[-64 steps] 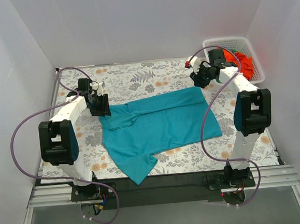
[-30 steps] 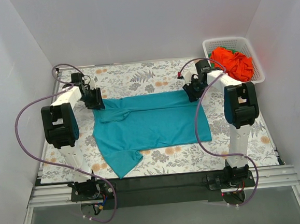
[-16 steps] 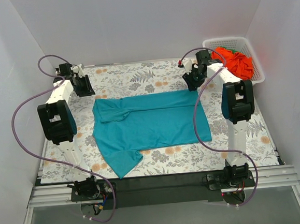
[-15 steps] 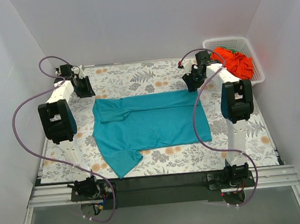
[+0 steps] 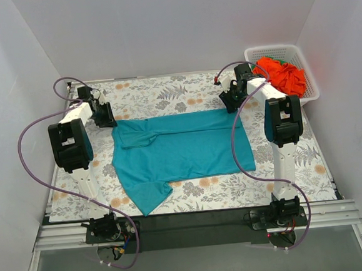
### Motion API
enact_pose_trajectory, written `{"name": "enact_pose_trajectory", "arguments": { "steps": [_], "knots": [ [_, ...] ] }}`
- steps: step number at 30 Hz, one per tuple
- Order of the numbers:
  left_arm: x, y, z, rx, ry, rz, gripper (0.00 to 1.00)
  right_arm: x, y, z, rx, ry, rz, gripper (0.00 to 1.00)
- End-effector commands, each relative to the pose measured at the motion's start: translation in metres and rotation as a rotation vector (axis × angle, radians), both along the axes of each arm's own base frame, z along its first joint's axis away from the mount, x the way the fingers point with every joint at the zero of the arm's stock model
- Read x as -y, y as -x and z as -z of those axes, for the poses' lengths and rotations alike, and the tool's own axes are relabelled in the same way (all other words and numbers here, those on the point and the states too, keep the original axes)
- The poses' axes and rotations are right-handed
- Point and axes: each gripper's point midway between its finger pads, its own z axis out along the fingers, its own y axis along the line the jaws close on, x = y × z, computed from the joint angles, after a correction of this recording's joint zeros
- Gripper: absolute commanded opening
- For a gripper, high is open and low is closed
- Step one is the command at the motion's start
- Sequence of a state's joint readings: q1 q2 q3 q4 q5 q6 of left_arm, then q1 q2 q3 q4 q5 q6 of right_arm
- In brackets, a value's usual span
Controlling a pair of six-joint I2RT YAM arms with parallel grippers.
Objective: Fold and stack the t-shirts
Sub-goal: Fold the tshirt
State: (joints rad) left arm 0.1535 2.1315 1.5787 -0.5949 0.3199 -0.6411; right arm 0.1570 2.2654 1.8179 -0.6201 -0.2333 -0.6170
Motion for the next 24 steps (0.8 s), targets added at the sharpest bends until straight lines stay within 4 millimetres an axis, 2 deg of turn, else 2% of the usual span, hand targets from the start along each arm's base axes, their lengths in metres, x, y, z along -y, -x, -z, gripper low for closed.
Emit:
{"name": "enact_pose_trajectory", "arguments": {
  "steps": [1,7,9,13,17,19,24],
  "knots": [
    [-0.006,-0.003,0.003,0.019,-0.024,0.006,0.24,0.007,0.0,0.016,-0.015,0.039,0.0,0.5],
    [-0.005,-0.004,0.006,0.025,-0.026,0.029,0.24,0.01,-0.001,0.019,-0.016,0.057,0.002,0.5],
    [-0.006,-0.002,0.008,0.017,-0.032,0.028,0.13,0.012,0.001,0.024,-0.025,0.07,0.006,0.5],
    [-0.016,0.005,0.011,0.001,-0.093,0.013,0.01,0.018,0.002,0.032,-0.036,0.103,0.014,0.5],
    [-0.03,0.015,0.01,-0.01,-0.152,-0.022,0.0,0.028,0.003,0.04,-0.046,0.154,0.03,0.5],
    [-0.044,0.017,0.007,-0.007,-0.179,-0.071,0.0,0.031,0.004,0.043,-0.052,0.167,0.036,0.5],
    [-0.056,0.026,0.013,-0.027,-0.202,-0.129,0.0,0.032,0.006,0.044,-0.056,0.173,0.039,0.5]
  ]
}}
